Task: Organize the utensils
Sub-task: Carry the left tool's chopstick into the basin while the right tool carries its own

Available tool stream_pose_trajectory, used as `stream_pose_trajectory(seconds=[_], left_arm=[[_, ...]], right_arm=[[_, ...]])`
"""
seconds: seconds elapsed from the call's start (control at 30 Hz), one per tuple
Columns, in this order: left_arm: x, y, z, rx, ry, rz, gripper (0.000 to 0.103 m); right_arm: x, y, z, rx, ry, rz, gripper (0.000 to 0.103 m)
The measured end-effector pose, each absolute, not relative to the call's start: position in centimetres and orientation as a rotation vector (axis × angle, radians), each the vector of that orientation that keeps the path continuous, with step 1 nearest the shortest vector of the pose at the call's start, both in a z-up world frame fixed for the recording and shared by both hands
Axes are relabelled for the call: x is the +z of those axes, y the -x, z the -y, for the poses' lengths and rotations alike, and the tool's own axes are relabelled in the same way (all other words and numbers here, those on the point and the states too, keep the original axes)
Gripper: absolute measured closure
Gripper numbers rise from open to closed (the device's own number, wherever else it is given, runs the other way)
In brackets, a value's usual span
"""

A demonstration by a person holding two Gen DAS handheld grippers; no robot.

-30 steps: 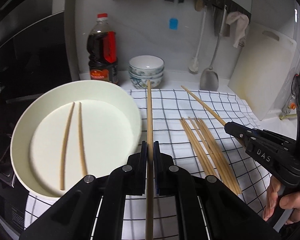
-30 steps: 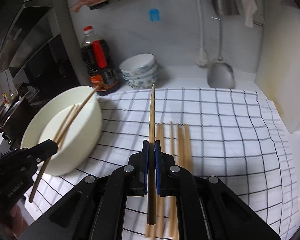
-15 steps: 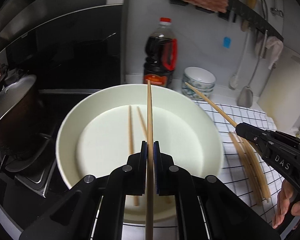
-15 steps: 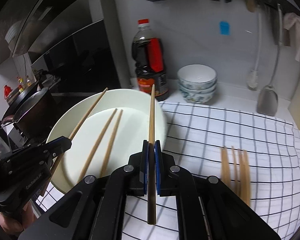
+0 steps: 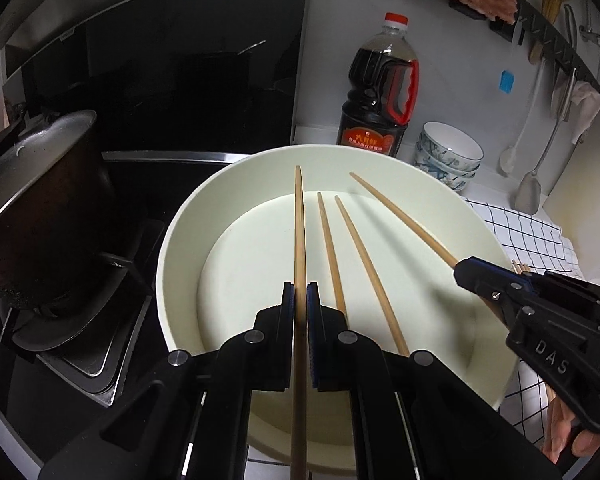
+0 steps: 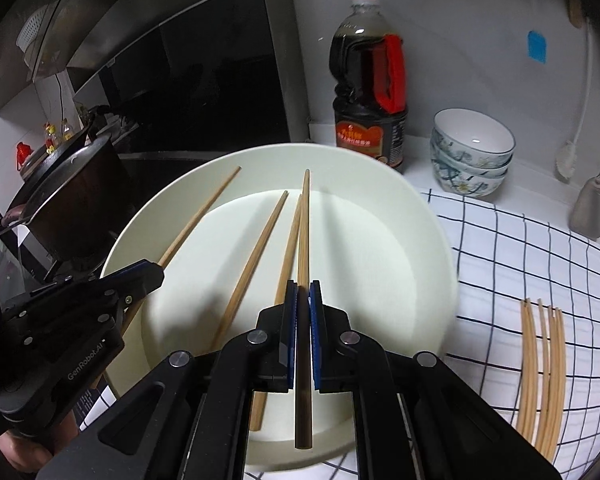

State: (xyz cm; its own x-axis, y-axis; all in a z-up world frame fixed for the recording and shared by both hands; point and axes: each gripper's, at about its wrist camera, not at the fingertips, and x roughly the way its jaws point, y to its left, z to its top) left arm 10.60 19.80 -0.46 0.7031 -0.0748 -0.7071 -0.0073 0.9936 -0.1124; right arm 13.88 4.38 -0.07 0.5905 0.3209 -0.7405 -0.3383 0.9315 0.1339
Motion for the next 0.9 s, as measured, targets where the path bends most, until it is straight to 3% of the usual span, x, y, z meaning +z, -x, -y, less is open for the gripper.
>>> stream_pose_trajectory(seconds=[0.63,0.67,0.7,0.73,0.77,0.8,0.9], left_arm=[[-2.0,-12.1,-20.3,-0.002,0.112,-0.829,0.093],[-1.9,-11.9,-20.3,0.003,0.114,-0.825,0.086],[-1.7,-11.7,-20.4,0.009,0.117,-0.82,0.071],[-1.5,-11.5,-20.6,0.018,0.119,-0.811,0.06],[-1.3,-11.2,-20.7,0.029,0.121,-0.795,0.04],[-1.0,-10.9,-20.9,0.039,0.12,-0.777,0.034],[-0.5,-10.3,-21.3,0.057,0.12,-0.761,0.033]], right_arm=[[-2.0,-15.6,-4.4,0.359,0.009,-0.93,0.094],[-1.9,-15.6,-4.3,0.357,0.009,-0.927,0.09],[-1.8,-15.5,-4.2,0.355,0.01,-0.923,0.082],[-1.7,-15.4,-4.1,0.35,0.012,-0.915,0.078],[-1.5,-15.2,-4.0,0.345,0.016,-0.904,0.077],[-1.3,-15.1,-3.9,0.343,0.018,-0.901,0.077],[-1.1,-15.1,-3.4,0.337,0.011,-0.897,0.072]])
